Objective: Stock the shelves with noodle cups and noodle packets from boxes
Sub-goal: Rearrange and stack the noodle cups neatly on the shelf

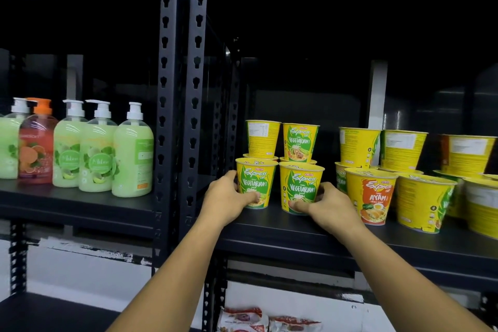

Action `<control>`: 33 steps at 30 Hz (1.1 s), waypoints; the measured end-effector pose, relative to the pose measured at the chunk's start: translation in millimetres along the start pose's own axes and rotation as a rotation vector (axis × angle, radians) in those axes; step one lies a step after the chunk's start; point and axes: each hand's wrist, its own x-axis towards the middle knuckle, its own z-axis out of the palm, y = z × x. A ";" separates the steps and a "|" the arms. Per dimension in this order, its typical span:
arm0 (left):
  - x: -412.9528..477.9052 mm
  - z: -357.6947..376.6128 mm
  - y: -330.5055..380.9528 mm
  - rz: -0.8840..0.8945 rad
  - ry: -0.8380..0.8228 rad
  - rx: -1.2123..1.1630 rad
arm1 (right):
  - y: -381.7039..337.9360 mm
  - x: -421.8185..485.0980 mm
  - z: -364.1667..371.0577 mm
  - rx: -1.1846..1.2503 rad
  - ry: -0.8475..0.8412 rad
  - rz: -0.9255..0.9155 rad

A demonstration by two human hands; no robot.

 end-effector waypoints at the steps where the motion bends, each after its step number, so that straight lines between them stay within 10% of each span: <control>1: 0.2 0.4 -0.5 -0.003 -0.002 0.002 | 0.1 -0.1 0.1 -0.002 0.002 -0.002; 13: -14.2 9.0 3.2 0.146 0.288 0.123 | -3.7 -5.9 1.9 -0.241 0.066 0.020; 33: -34.7 19.1 11.4 0.630 -0.240 0.596 | 50.8 -76.3 -69.3 -0.548 -0.202 -0.295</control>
